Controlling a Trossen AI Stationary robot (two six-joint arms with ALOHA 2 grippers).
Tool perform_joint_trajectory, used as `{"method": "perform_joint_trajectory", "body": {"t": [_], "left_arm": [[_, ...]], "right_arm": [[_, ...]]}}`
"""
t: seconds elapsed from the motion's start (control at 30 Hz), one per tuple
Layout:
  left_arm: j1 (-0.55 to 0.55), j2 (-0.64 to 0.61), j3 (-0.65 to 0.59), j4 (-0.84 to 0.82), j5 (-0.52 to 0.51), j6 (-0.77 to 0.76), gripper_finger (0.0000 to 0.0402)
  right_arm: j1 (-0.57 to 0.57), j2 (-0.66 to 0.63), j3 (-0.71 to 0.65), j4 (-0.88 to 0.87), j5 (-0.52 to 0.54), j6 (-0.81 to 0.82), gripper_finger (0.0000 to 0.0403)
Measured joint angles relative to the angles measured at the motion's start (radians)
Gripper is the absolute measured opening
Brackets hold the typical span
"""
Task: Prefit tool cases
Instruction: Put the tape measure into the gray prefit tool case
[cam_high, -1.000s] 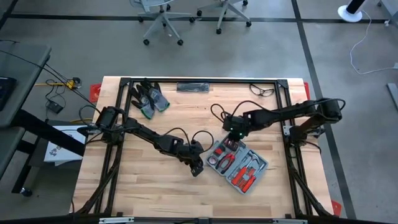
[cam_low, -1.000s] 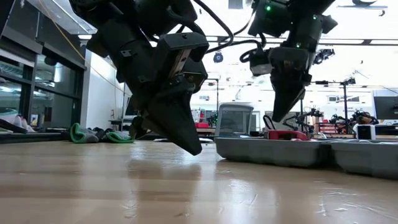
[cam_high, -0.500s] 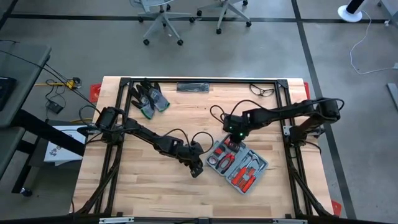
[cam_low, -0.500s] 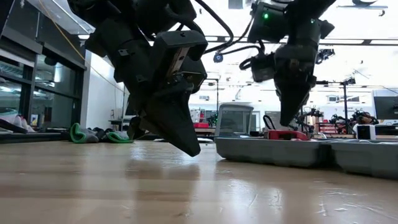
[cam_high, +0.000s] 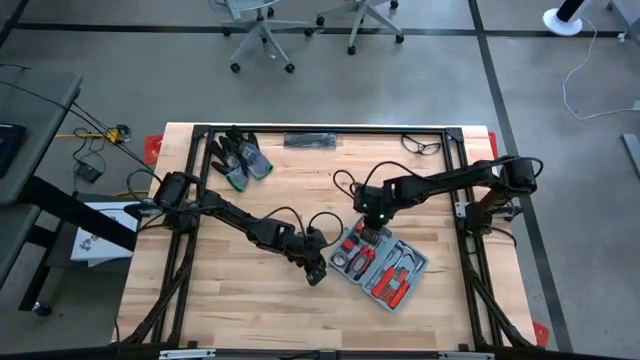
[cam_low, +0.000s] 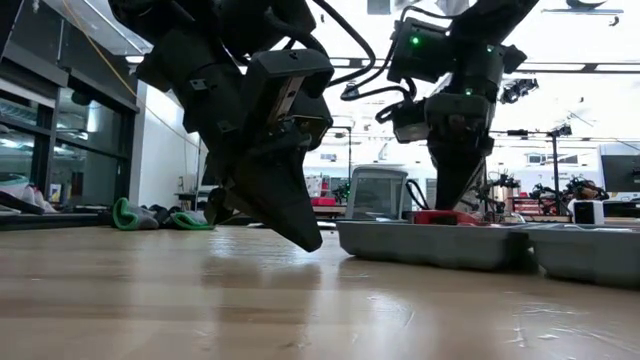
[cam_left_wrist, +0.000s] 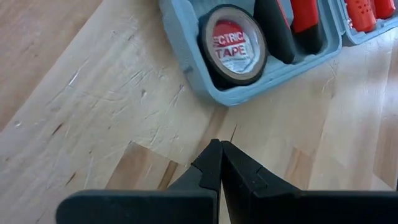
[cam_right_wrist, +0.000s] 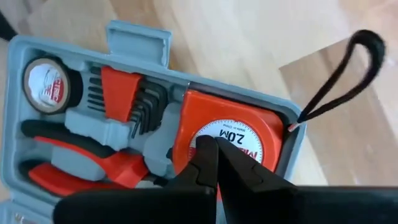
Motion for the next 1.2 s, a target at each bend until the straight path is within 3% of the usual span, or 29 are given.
{"method": "perform_joint_trajectory", "body": {"t": [0.6, 0.77, 0.93, 1.2], "left_arm": [[0.000, 0.001, 0.000, 0.005, -0.002, 0.000, 0.0000], [0.006, 0.001, 0.000, 0.091, 0.016, 0.000, 0.0000], [0.042, 0.001, 0.002, 0.240, 0.007, -0.008, 0.0000], [0.146, 0.006, 0.002, 0.242, -0.054, 0.040, 0.0000]], "right_arm": [[0.004, 0.062, 0.005, 0.021, 0.014, -0.011, 0.0000], [0.004, 0.062, 0.005, 0.017, 0.010, -0.011, 0.0000], [0.004, 0.062, 0.005, 0.021, 0.002, -0.008, 0.0000], [0.004, 0.062, 0.005, 0.022, -0.004, -0.008, 0.0000]]}}
